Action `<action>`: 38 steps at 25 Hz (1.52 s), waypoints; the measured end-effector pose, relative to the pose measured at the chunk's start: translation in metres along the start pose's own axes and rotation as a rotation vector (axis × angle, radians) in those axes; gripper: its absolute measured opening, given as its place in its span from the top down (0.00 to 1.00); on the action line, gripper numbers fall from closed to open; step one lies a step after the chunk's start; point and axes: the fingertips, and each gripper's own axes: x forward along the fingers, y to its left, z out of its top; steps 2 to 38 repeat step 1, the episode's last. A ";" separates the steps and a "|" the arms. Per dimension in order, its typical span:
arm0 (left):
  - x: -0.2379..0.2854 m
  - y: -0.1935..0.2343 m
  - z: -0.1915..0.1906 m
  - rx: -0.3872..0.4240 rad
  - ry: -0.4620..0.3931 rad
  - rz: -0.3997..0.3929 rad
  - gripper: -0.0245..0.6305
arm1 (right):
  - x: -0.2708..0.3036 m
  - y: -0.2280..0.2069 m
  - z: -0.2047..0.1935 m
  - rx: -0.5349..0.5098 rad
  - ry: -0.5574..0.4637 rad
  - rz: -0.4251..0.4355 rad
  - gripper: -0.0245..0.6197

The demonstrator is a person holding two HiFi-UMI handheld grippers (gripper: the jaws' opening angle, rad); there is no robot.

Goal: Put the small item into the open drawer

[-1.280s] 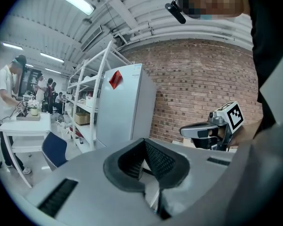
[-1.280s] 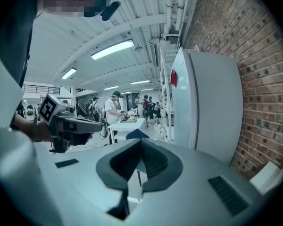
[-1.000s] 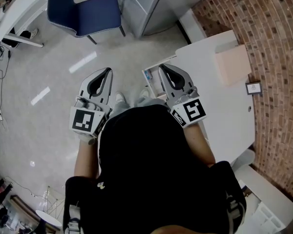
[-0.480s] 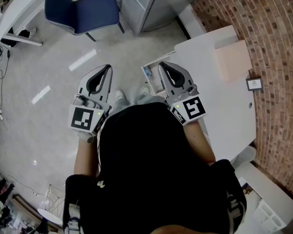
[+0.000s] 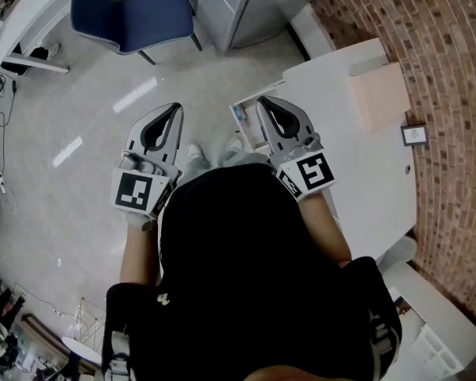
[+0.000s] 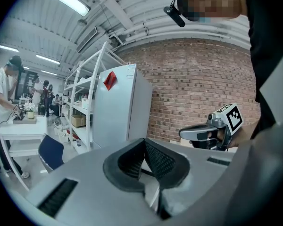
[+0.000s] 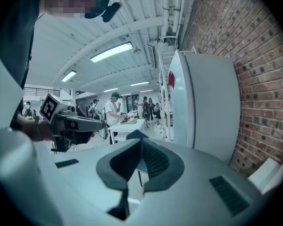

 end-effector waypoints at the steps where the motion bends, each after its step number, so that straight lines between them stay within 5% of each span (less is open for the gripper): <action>1: 0.000 0.000 0.000 0.000 0.001 0.001 0.96 | 0.000 0.000 0.000 -0.001 0.000 0.002 0.94; 38: 0.000 0.000 0.000 0.000 0.001 0.001 0.96 | 0.000 0.000 0.000 -0.001 0.000 0.002 0.94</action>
